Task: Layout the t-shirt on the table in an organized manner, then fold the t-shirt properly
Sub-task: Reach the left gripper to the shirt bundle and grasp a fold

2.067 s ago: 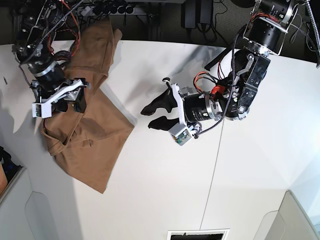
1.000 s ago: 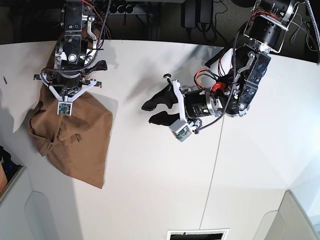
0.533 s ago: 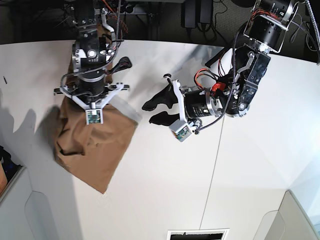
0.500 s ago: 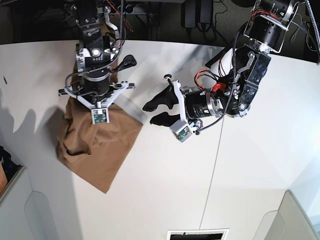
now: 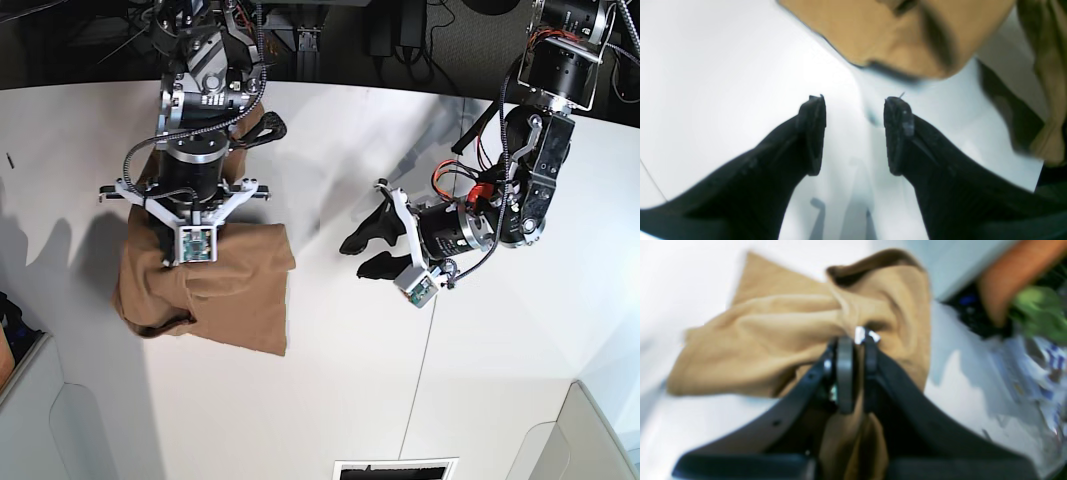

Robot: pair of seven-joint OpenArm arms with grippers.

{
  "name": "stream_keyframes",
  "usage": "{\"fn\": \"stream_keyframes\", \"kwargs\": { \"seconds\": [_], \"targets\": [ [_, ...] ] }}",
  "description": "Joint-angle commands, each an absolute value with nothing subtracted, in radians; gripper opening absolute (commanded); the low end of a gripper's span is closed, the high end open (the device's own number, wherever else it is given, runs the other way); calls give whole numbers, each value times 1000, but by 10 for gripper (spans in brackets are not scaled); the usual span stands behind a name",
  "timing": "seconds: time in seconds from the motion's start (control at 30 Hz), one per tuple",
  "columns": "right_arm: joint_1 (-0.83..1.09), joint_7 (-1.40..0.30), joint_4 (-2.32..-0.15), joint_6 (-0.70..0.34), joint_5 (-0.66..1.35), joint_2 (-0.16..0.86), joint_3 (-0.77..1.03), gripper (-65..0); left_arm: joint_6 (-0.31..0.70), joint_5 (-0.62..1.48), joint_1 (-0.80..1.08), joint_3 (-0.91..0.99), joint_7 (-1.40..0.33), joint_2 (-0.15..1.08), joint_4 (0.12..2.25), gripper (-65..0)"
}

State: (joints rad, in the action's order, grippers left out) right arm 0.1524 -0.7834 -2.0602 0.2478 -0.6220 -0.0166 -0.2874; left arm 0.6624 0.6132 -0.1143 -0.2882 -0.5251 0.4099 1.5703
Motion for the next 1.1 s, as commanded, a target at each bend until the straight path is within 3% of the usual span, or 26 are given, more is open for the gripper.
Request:
{"fn": "stream_keyframes", "kwargs": {
  "seconds": [0.0,0.27,0.5,0.6,0.83,1.07],
  "targets": [
    [145,-760,-2087,258,-642,-19,-267,-650,665,632,-136,-282,-488,415,1584,-342],
    [211,-763,-2096,215,-520,5,-104,-650,661,596,-204,-301,-453,321,1580,-343],
    [313,-749,-2096,209,-496,44,-88,-650,585,432,-337,-519,-380,176,1389,-348],
    [328,-738,-2096,209,-489,44,-88,-650,559,359,-369,-598,-307,125,1302,-416],
    [327,-737,-2096,205,-464,44,-88,-650,496,253,-408,-669,-264,30,1166,-649],
    [328,-737,-2096,194,-452,44,-88,-650,450,139,-416,-669,-187,9,1002,-650]
  ]
}}
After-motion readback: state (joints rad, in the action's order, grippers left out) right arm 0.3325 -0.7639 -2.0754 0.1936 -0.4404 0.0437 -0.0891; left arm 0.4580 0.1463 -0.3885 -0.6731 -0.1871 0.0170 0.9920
